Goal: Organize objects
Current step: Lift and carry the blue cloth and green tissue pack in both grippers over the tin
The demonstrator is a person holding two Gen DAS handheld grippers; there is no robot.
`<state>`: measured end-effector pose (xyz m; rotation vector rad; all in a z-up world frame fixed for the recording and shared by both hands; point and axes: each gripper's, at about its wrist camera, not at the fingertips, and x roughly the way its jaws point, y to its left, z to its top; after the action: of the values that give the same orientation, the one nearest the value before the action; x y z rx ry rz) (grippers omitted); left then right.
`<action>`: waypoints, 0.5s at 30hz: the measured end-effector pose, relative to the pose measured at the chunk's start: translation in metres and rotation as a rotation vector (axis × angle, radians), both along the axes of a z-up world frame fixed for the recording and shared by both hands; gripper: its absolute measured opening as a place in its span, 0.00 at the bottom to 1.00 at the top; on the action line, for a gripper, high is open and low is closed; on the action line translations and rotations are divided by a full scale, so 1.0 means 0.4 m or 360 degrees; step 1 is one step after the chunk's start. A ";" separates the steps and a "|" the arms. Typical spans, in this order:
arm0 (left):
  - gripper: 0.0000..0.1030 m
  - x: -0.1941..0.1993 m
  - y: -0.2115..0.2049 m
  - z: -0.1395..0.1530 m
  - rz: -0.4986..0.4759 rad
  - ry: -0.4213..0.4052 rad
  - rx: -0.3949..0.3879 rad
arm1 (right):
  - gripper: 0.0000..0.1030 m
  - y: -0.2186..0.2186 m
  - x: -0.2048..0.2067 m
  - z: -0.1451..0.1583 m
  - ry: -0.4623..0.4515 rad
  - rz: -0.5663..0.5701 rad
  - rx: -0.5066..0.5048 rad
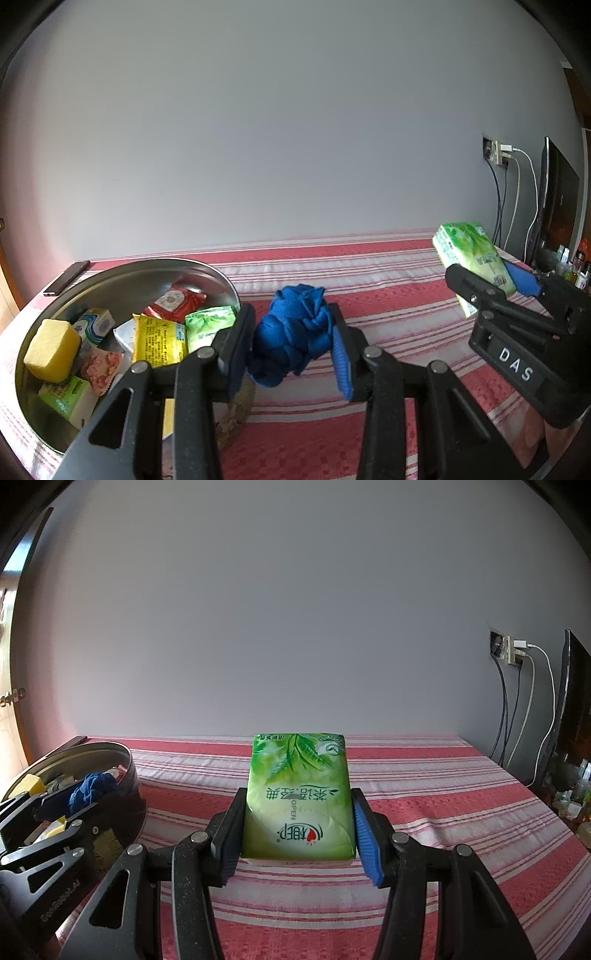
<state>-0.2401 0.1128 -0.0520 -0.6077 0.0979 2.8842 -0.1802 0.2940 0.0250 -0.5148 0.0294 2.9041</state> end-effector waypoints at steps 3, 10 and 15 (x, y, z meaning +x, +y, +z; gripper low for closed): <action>0.37 0.004 -0.005 0.001 0.0003 0.0005 0.0002 | 0.54 -0.013 -0.001 0.000 -0.0008 0.0024 0.0001; 0.37 0.008 -0.027 0.003 0.0028 0.0008 0.0023 | 0.54 -0.052 0.006 0.001 0.0005 0.0073 0.0018; 0.37 0.013 -0.052 0.003 0.0068 0.0012 0.0048 | 0.54 -0.068 0.006 0.001 0.0001 0.0105 0.0019</action>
<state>-0.2348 0.0918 -0.0507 -0.6007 0.0427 2.9234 -0.1780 0.2666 0.0255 -0.5221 -0.0050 2.9665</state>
